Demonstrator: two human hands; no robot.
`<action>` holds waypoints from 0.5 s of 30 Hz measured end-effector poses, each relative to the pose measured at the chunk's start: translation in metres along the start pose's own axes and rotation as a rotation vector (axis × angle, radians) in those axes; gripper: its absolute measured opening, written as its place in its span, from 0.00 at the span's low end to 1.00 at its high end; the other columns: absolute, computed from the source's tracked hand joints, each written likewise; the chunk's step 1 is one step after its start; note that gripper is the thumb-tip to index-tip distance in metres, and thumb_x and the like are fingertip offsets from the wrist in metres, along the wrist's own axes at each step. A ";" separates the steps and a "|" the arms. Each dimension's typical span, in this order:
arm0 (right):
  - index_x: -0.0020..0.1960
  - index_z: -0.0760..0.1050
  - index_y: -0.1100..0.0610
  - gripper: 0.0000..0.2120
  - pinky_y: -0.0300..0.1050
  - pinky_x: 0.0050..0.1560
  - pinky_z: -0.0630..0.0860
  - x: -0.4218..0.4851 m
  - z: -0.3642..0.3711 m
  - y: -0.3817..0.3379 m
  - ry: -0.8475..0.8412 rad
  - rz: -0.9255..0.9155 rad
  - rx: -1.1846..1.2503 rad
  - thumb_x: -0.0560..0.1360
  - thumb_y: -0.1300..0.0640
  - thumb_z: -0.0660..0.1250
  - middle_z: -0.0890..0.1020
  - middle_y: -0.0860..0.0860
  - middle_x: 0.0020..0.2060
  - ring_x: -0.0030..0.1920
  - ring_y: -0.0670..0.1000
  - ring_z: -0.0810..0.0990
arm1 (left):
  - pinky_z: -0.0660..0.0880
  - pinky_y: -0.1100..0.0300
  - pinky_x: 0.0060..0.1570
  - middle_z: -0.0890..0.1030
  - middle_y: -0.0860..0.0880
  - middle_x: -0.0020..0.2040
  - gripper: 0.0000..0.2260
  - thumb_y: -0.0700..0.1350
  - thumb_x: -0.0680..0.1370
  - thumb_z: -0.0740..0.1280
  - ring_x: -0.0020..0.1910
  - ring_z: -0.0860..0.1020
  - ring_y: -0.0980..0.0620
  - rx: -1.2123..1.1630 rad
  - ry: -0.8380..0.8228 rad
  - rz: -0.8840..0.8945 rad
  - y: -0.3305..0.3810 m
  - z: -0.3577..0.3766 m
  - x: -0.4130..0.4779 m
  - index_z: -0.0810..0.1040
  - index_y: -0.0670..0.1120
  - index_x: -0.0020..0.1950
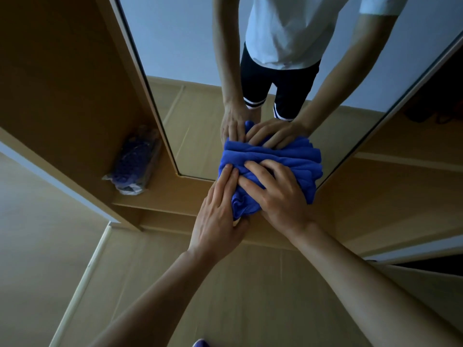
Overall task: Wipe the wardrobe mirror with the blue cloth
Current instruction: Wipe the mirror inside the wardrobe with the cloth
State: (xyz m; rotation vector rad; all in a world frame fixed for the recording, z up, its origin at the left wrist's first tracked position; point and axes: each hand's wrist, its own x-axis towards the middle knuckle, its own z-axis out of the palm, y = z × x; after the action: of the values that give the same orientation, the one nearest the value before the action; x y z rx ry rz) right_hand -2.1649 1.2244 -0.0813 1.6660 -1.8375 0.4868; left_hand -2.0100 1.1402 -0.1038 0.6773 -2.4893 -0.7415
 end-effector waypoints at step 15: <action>0.60 0.82 0.57 0.16 0.57 0.57 0.80 -0.042 0.042 -0.018 -0.298 0.079 0.170 0.73 0.66 0.72 0.83 0.56 0.59 0.56 0.60 0.81 | 0.71 0.62 0.65 0.47 0.60 0.83 0.41 0.53 0.78 0.69 0.80 0.60 0.55 -0.100 -0.295 -0.217 -0.028 0.022 -0.016 0.47 0.55 0.83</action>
State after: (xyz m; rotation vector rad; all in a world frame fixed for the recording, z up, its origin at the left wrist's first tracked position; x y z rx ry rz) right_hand -2.1540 1.2271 -0.1424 1.8663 -2.1335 0.4580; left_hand -2.0008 1.1367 -0.1417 0.8653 -2.6436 -1.1106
